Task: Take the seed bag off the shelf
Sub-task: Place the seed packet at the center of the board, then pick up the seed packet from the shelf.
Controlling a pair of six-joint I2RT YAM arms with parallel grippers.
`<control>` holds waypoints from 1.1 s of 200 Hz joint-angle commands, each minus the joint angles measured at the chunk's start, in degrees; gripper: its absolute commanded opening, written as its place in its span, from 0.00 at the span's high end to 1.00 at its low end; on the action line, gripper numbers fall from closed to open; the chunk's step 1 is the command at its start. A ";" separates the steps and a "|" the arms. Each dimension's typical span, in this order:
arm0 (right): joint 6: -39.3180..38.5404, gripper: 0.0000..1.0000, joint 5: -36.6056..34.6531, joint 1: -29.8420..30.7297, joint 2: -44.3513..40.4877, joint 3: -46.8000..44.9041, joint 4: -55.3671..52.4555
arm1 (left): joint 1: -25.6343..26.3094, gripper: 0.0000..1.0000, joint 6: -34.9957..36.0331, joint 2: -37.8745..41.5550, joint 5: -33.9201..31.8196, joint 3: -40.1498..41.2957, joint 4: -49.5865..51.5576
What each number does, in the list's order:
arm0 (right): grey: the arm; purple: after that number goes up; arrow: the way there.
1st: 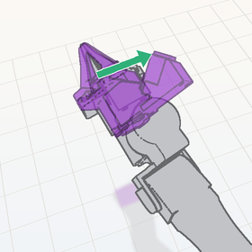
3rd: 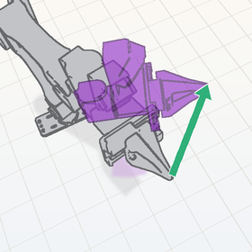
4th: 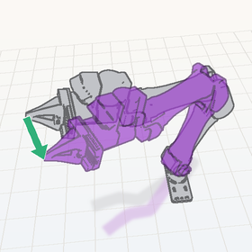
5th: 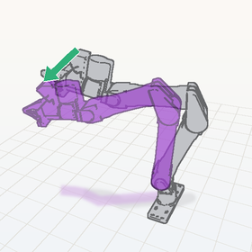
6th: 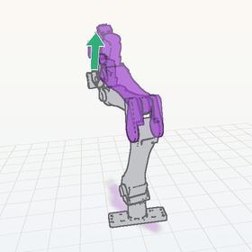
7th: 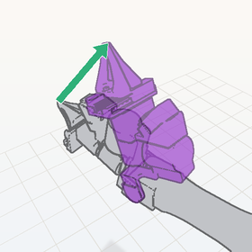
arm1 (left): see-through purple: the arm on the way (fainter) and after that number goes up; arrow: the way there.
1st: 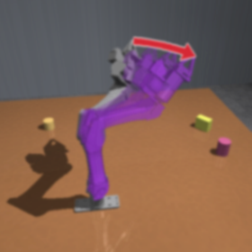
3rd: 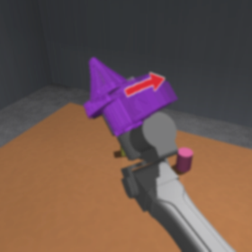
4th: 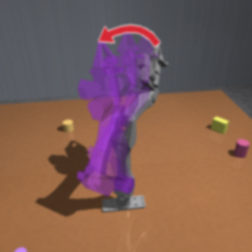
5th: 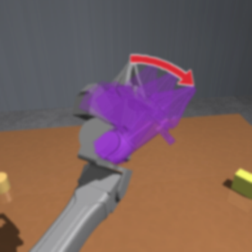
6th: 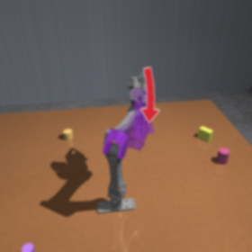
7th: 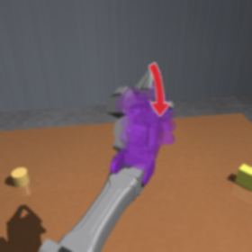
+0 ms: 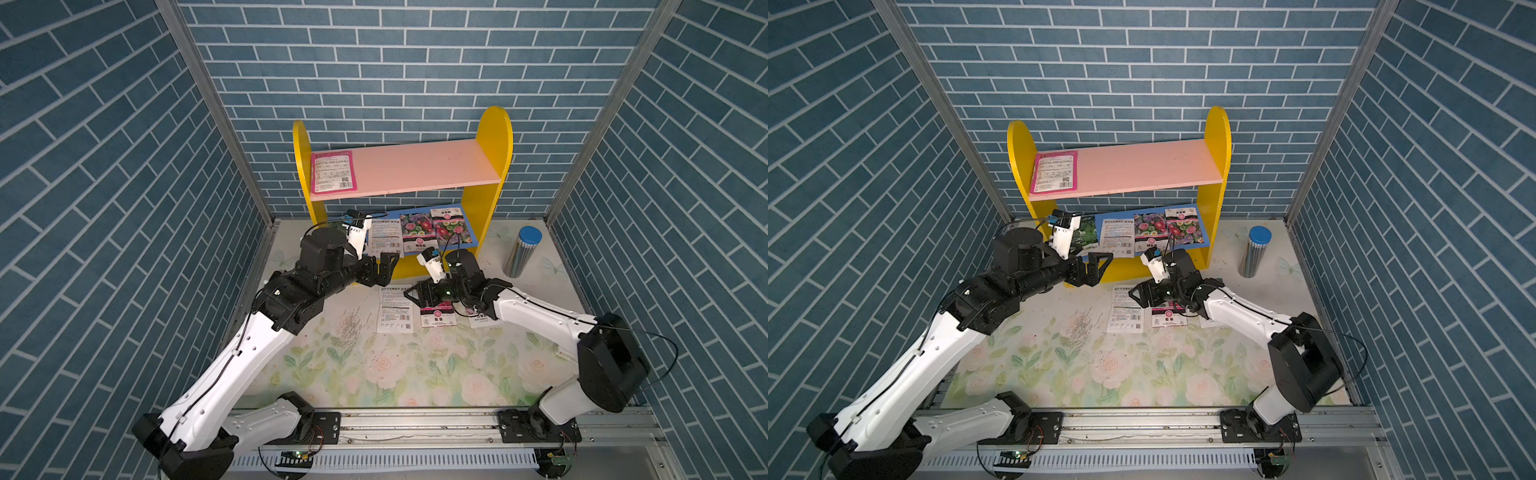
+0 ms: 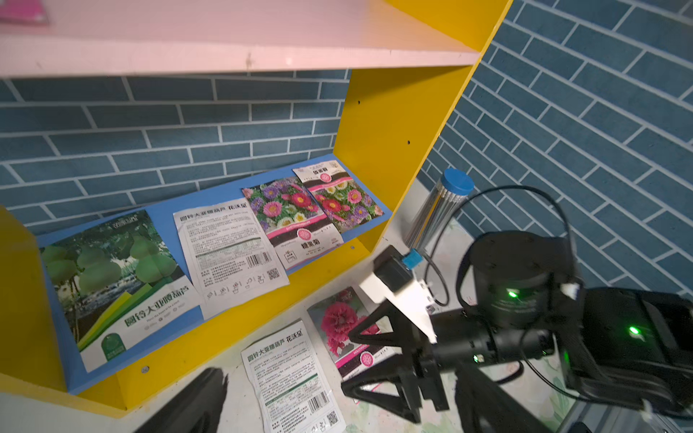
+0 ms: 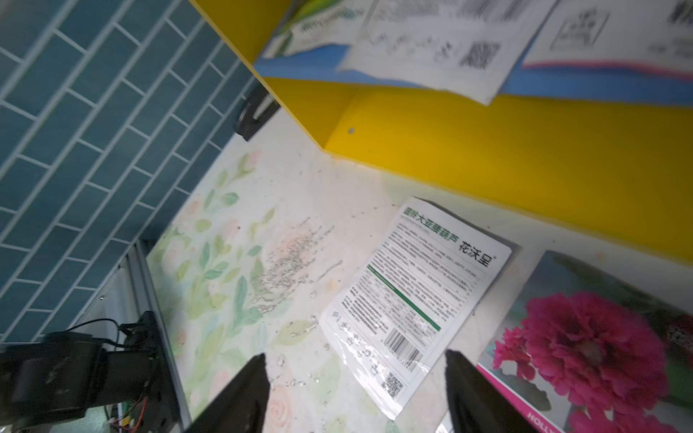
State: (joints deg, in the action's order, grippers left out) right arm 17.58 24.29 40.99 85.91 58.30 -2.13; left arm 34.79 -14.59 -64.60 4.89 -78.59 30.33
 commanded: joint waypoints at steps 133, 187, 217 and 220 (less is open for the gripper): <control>-7.17 0.00 -9.22 0.22 -31.24 5.11 -9.47 | -0.31 0.00 9.62 -25.29 -26.90 -37.18 -2.93; -7.53 0.00 -18.50 0.23 -35.69 8.37 -14.62 | -3.91 0.00 9.08 -32.13 -35.78 -43.72 -2.75; -8.01 0.00 -19.64 0.23 -37.09 9.53 -16.96 | -6.95 0.00 9.00 -36.01 -35.46 -47.44 -1.08; -8.00 0.00 -19.64 0.23 -37.25 9.55 -17.01 | -7.17 0.00 9.05 -36.36 -35.69 -47.52 -1.02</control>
State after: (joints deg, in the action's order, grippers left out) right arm 11.53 7.51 41.15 50.24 65.98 -16.14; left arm 29.54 -5.67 -99.09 -28.10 -123.46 27.64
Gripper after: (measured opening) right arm 0.998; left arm 0.997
